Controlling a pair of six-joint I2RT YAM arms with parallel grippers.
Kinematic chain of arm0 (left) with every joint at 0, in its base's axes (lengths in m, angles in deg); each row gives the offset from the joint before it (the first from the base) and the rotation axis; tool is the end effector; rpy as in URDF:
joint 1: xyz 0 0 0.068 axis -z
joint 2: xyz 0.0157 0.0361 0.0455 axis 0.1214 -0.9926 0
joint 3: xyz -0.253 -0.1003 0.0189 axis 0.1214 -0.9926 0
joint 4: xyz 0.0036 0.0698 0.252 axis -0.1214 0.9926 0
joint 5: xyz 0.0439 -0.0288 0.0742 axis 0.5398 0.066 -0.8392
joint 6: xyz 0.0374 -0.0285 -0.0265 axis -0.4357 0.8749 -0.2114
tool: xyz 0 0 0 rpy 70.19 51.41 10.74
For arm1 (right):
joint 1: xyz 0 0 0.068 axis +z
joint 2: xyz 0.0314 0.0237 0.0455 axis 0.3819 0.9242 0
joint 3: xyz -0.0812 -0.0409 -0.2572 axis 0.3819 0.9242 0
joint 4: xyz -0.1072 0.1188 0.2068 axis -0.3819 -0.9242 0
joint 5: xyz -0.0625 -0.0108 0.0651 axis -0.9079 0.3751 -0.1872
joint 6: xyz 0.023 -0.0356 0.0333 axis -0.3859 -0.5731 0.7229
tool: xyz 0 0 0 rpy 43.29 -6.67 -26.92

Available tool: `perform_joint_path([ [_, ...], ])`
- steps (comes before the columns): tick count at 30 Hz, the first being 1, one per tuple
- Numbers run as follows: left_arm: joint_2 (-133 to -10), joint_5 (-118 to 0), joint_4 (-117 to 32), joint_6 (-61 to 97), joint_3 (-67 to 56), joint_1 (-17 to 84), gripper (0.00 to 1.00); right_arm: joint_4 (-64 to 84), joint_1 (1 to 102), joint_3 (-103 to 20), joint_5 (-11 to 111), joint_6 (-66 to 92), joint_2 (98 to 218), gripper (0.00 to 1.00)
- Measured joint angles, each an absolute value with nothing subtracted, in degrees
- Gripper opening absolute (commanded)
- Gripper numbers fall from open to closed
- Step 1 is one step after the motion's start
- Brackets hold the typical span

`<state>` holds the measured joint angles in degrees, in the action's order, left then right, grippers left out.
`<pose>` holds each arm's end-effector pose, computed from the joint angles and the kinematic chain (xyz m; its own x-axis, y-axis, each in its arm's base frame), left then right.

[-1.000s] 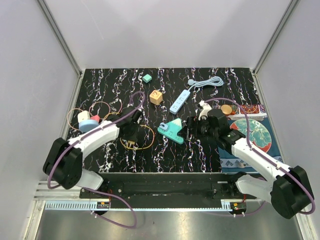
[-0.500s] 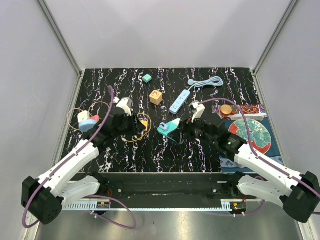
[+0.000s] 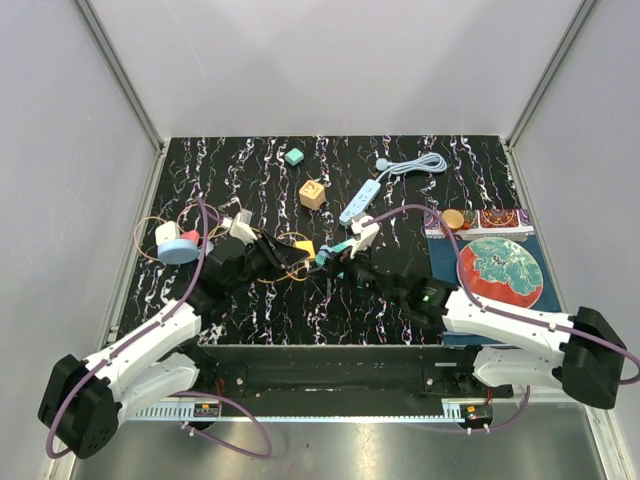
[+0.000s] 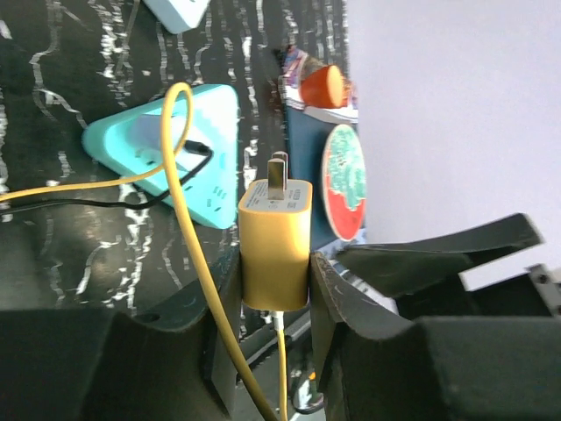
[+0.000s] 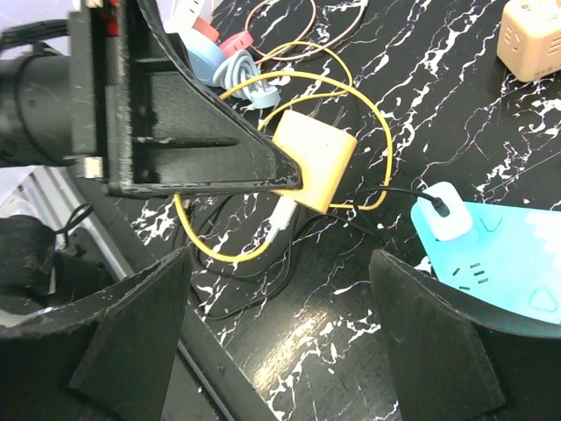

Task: Insert the plug
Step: Pick up the plug from the center of the board.

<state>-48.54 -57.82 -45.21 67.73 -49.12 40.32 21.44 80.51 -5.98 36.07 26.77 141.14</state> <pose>0.1729 -0.1207 0.2413 -0.7219 -0.5649 -0.3998 0.0723 0.5129 -0.8554 0.1408 0.2183 0.2818 -0.3884 0.0418 -0.9206 -0.6916 0.6469 0.3212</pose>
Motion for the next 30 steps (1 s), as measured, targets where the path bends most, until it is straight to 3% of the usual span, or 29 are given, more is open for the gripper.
perform_joint_path([
  [15, -48.1, -58.1, -61.6, 82.2, -54.9, 43.4, 0.09, 37.4, 83.8, -3.1, 25.6, 25.0, 148.8, 0.79],
  [30, -49.5, -62.6, -65.6, 86.9, -55.7, 45.7, 0.1, 52.7, 85.6, 0.3, 19.2, 19.2, 153.7, 0.71],
])
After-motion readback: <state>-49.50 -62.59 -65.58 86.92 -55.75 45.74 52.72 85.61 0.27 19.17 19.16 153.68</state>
